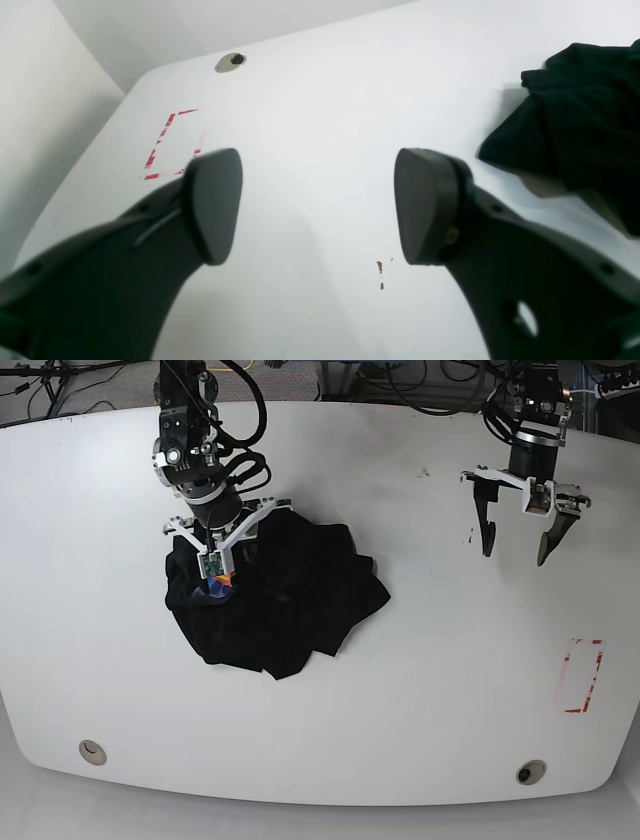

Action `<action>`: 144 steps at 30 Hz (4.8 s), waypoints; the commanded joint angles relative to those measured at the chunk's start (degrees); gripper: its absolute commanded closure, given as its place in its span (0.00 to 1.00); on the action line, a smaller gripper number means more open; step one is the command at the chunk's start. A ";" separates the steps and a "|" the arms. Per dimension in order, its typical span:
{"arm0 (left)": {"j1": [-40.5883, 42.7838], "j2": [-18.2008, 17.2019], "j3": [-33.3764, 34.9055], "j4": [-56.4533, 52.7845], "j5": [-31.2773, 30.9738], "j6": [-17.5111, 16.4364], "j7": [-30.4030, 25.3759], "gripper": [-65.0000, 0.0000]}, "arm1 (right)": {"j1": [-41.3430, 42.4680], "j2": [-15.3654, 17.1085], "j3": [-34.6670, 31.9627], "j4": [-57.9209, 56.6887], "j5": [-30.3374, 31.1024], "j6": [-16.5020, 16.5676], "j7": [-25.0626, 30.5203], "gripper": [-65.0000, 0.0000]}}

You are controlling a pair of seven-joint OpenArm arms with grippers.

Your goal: Fold the T-shirt properly

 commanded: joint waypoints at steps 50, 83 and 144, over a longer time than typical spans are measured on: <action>-0.29 -0.38 -0.40 0.38 0.04 0.38 -1.24 0.30 | 6.03 1.09 -6.16 0.94 -3.09 0.74 1.72 0.45; -0.50 0.03 -0.06 0.29 0.13 0.28 -0.56 0.30 | 4.90 1.91 -5.01 -0.14 -4.48 1.83 3.86 0.51; -1.35 -0.39 -0.57 0.18 -0.07 0.42 -1.23 0.29 | 8.96 1.64 -5.87 0.72 -3.98 2.02 3.02 1.00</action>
